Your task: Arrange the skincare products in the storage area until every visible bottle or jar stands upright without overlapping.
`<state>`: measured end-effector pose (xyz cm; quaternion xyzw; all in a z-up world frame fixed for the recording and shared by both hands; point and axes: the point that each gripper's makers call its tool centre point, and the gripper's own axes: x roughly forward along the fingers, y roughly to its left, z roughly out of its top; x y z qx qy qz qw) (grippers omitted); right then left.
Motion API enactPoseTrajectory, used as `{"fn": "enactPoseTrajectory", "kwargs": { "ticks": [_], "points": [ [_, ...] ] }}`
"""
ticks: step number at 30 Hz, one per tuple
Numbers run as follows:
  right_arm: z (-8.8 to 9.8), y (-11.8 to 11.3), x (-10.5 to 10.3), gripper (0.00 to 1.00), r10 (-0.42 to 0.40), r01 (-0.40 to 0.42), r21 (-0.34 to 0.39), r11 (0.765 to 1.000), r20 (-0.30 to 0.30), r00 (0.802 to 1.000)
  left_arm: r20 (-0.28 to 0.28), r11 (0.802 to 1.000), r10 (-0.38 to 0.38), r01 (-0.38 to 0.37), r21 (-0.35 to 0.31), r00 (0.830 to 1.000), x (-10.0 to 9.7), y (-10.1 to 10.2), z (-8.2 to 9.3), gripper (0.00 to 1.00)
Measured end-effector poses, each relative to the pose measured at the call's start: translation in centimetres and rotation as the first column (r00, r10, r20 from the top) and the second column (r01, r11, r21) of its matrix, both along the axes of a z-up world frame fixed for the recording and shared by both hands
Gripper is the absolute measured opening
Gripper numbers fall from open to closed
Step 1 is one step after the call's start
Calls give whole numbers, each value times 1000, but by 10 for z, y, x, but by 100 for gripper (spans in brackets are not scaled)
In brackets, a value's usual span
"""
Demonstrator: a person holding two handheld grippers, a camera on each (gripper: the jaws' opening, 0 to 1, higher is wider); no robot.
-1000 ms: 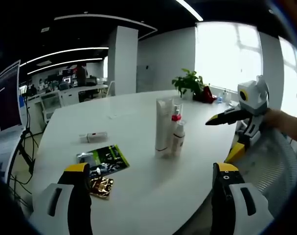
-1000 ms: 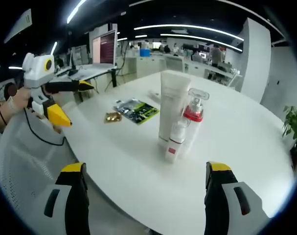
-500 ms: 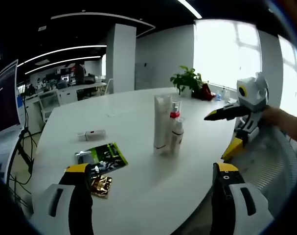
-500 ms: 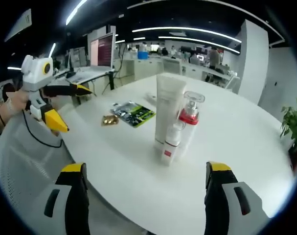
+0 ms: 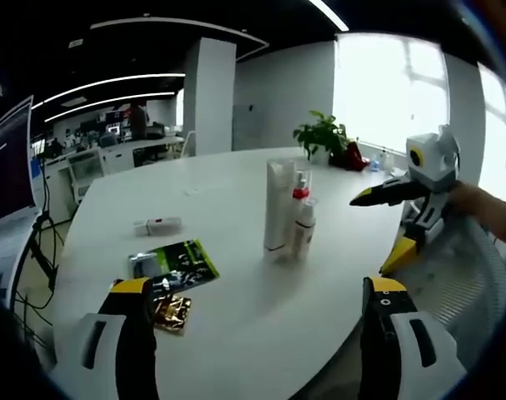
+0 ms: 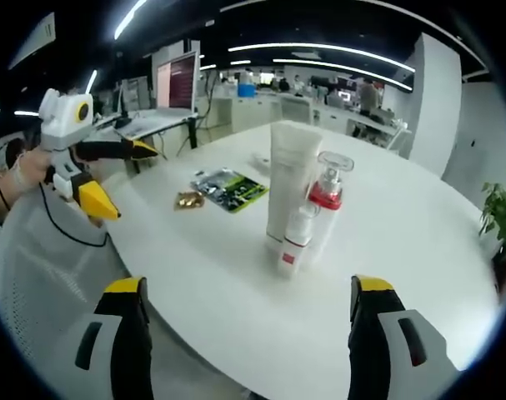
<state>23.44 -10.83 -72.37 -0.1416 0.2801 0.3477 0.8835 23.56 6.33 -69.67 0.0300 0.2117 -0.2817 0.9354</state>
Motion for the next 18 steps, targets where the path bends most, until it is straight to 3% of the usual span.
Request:
{"fn": "enactPoseTrajectory", "kwargs": {
  "ticks": [18],
  "points": [
    [4,0,3,100,4,-4,24,1000,-2,1000,-18,1000,-10,10,-1,1000,-2,-2,-2,99]
  ]
}}
